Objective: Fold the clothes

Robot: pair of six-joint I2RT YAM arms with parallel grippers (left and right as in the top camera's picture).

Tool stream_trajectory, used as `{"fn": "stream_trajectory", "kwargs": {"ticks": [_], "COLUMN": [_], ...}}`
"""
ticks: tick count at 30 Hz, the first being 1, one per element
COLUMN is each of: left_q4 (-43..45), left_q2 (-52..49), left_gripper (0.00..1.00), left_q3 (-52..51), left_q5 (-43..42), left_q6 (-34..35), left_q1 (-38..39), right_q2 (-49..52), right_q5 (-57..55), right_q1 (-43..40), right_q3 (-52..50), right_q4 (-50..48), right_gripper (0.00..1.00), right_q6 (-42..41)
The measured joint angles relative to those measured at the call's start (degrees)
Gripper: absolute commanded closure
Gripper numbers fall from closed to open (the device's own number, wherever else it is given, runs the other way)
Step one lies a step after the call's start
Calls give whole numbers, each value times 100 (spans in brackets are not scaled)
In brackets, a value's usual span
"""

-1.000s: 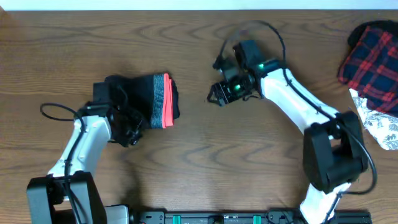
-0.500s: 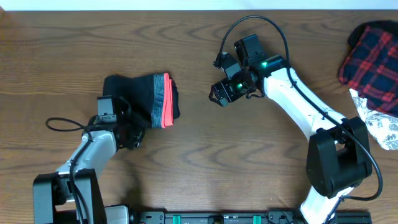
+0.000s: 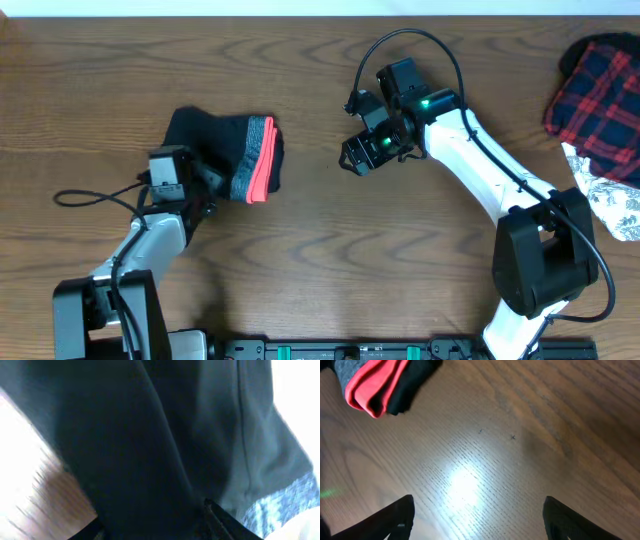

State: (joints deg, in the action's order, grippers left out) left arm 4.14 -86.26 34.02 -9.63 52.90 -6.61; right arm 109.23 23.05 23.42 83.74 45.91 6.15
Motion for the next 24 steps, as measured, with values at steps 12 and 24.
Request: {"fn": "stream_trajectory", "kwargs": {"ticks": [12,24], "left_q4": [389,-750], "left_q2": [-140,-140], "left_gripper": [48,46], "left_q3": [0,-7], "left_q5": [-538,-1700], "left_q6": [-20,380], "left_q1": [-678,-667], "right_q2": [0,0], "right_q5": [2,2], "right_q1": [0,0], "right_q3": [0,0], "right_q4": [-4,13], "right_gripper": [20,20], "right_q6": [17,17]}}
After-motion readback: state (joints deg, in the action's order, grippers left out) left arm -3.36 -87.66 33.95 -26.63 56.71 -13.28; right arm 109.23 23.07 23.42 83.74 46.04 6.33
